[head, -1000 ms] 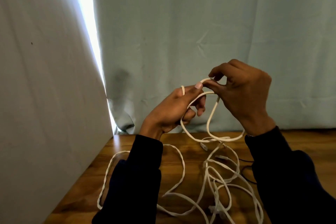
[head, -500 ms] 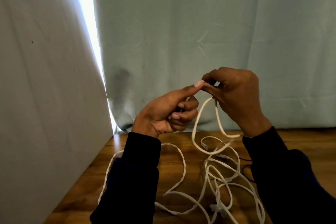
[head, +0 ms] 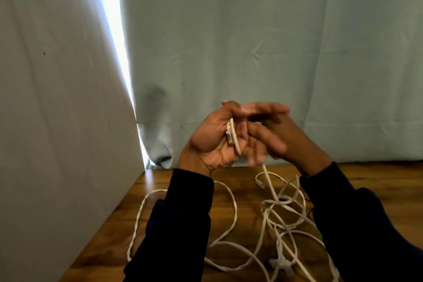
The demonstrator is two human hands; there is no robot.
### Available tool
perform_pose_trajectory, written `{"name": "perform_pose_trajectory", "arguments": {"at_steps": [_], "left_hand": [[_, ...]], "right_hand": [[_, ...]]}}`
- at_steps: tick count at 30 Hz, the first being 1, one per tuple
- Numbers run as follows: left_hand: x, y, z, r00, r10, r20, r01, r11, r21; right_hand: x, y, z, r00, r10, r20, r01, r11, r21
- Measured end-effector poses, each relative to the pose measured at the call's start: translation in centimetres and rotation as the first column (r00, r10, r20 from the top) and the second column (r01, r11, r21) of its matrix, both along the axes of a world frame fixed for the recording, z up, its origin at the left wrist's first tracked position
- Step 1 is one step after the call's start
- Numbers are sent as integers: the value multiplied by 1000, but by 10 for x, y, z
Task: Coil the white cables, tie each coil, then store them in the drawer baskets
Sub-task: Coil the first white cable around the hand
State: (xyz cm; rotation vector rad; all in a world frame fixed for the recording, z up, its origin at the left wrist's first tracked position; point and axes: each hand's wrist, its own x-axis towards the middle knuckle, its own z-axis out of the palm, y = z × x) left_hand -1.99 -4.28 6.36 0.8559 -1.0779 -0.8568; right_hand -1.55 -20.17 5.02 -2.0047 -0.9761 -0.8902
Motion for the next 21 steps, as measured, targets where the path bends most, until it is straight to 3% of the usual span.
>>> {"name": "perform_pose_trajectory", "arguments": {"at_steps": [1,3,5,8,13,17,21], "left_hand": [[0,-1,1,1000,-6,-26,5,998,-64],[2,-3,1,999,19,-33,-24,986,-168],[4,-1,3,995,102,-22,-104,956,-272],[13,8,2,966,255,-37,-251,902,-352],[24,10,-4,917,400,-6,-381,870,-312],[25,7,-6,752,658,30,-643,743,-185],[20,8,-10,654,740,158,-742,668,-61]], "right_hand": [[1,2,-3,995,-77,-69,68,989,-133],[-5,10,-6,954,-271,-130,174,850,-498],[-16,16,0,928,-314,-199,117,756,-643],[-32,22,10,909,-313,-275,31,710,-704],[-52,18,17,882,-437,-176,164,634,-756],[-70,10,27,897,-429,-108,194,601,-776],[-76,2,33,925,-374,71,308,625,-717]]}}
